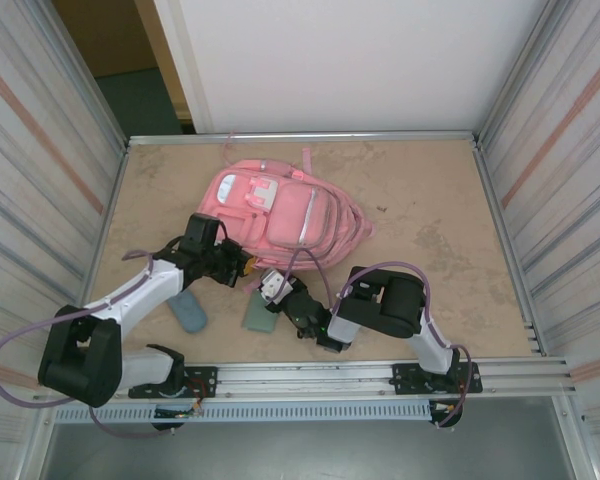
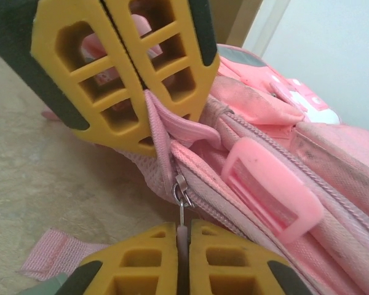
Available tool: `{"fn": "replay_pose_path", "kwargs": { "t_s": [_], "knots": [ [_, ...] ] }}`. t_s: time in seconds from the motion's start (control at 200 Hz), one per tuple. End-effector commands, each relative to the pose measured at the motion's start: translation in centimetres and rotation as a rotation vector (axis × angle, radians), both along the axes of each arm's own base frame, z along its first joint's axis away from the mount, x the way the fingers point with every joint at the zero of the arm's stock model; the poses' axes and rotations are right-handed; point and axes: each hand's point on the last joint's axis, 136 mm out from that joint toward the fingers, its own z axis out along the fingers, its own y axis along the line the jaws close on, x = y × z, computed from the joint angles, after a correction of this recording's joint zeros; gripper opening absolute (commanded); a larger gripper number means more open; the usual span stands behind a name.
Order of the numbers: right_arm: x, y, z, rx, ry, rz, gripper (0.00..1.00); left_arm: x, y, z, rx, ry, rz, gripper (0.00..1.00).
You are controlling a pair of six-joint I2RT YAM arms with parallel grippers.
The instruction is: Pack the student bag
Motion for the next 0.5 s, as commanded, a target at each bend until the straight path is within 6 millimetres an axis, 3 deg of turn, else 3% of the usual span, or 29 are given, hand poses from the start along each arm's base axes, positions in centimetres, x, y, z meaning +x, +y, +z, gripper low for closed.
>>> {"fn": "replay_pose_path", "kwargs": {
  "t_s": [0.0, 0.246, 0.496],
  "knots": [
    [0.1, -0.6, -0.6, -0.017, 0.019, -0.021, 0.00, -0.2, -0.6, 2.6, -0.054, -0.069, -0.014, 0.00],
    [0.8, -3.7, 1.6, 0.089, 0.031, -0.151, 0.00, 1.3, 1.5, 1.1, 0.034, -0.094, 0.042, 0.00],
    [0.6, -7.0, 1.9, 0.186, 0.094, -0.241, 0.00, 4.5, 3.7, 1.1, 0.143, -0.176, 0.047, 0.00]
  ]
}}
